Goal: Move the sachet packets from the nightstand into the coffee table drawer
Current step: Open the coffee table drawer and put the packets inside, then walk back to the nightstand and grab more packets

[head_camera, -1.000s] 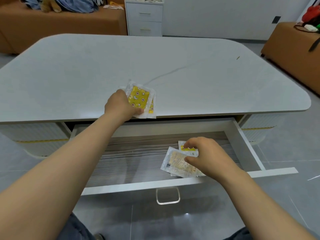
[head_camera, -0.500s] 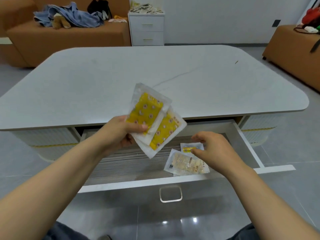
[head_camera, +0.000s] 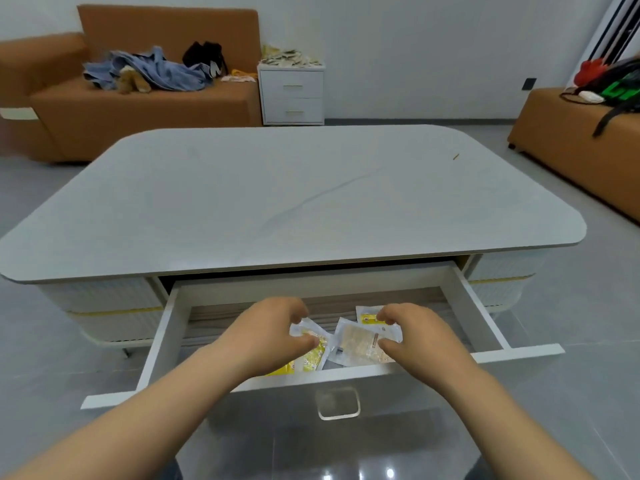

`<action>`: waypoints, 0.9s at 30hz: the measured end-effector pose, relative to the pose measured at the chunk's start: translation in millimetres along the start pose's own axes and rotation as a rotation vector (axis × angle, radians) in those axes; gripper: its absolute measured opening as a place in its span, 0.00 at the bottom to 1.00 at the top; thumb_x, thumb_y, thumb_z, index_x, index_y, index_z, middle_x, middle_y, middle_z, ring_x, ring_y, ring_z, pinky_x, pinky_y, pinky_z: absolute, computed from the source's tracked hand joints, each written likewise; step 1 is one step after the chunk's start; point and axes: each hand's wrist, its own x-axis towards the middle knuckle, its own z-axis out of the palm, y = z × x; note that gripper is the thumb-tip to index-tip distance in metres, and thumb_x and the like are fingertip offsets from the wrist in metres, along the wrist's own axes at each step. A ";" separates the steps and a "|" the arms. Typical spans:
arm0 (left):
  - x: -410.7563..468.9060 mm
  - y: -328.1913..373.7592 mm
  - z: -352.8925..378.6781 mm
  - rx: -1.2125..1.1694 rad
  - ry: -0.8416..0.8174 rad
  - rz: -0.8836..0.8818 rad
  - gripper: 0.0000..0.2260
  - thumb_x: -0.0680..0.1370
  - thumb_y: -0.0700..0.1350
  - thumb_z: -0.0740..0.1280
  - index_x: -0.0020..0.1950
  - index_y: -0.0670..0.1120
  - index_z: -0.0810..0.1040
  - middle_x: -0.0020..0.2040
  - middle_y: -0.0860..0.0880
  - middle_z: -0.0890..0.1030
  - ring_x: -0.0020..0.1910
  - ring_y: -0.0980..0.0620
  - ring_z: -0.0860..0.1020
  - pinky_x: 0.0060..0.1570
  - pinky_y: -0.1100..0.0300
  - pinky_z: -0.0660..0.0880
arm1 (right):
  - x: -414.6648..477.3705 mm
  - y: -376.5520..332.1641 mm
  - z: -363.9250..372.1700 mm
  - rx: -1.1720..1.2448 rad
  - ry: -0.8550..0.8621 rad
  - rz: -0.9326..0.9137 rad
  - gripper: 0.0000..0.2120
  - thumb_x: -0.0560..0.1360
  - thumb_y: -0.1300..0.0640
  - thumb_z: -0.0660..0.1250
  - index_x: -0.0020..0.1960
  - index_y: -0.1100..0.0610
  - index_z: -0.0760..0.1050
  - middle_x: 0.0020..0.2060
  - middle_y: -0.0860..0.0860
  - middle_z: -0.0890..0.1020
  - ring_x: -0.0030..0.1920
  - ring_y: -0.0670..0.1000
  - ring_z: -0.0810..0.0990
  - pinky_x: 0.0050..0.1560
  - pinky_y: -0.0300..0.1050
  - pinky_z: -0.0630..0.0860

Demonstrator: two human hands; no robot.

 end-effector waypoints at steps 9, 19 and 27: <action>82.3 7.3 -11.1 0.137 -0.061 0.144 0.22 0.78 0.56 0.62 0.71 0.55 0.66 0.67 0.56 0.72 0.64 0.56 0.71 0.62 0.60 0.70 | 68.4 14.5 -18.2 -0.016 -0.122 0.041 0.18 0.77 0.49 0.64 0.66 0.45 0.70 0.61 0.43 0.75 0.60 0.45 0.74 0.59 0.40 0.72; 104.7 112.9 -100.4 0.194 -0.272 0.242 0.18 0.78 0.55 0.62 0.67 0.55 0.69 0.61 0.55 0.76 0.57 0.55 0.75 0.55 0.63 0.71 | 54.9 23.8 -153.8 0.104 -0.170 0.202 0.18 0.77 0.51 0.64 0.66 0.47 0.71 0.61 0.43 0.76 0.60 0.44 0.74 0.60 0.38 0.71; 77.8 327.0 -259.7 0.283 -0.206 0.389 0.19 0.77 0.55 0.64 0.64 0.48 0.70 0.59 0.50 0.77 0.56 0.49 0.76 0.56 0.53 0.75 | -43.3 55.1 -400.5 0.132 -0.057 0.388 0.17 0.76 0.51 0.65 0.64 0.49 0.73 0.60 0.44 0.77 0.60 0.45 0.75 0.59 0.39 0.71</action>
